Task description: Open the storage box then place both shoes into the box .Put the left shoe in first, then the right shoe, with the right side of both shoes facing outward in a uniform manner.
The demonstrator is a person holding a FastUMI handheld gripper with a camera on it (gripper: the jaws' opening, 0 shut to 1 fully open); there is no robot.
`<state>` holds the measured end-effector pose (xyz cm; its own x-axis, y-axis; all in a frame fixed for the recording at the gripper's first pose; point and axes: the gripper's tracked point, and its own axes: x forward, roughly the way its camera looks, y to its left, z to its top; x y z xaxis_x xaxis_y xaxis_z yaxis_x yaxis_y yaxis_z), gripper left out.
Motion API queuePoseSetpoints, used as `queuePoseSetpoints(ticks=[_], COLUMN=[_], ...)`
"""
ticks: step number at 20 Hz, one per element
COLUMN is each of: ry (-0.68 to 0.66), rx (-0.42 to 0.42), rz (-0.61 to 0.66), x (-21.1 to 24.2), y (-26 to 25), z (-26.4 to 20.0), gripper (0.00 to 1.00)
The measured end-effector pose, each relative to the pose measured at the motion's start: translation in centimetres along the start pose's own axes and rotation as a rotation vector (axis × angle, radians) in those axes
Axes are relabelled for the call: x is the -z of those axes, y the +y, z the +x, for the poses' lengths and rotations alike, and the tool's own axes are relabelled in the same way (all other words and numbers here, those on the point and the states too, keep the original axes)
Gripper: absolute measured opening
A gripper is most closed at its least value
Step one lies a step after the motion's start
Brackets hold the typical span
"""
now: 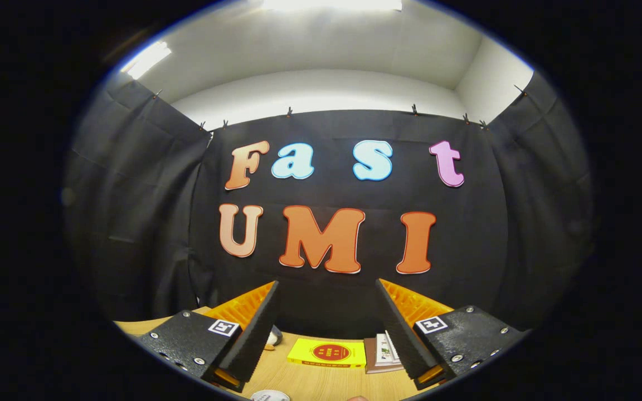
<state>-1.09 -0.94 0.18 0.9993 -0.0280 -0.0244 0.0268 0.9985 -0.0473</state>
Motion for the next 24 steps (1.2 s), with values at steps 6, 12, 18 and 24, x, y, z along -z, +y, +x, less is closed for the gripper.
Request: queuePoseSetpoints(ticks=[6,12,18,24], ry=[0.059,0.185,0.347,0.593], rx=[-0.016,-0.116,-0.210,-0.371], rz=[0.073,0.094,0.208,0.362], x=[2.2,7.0,12.1,18.4], y=[-0.1,3.1,6.4,11.6], z=[-0.6,-2.5,-4.1,-6.8], gripper=[0.99,1.00,1.00,0.98])
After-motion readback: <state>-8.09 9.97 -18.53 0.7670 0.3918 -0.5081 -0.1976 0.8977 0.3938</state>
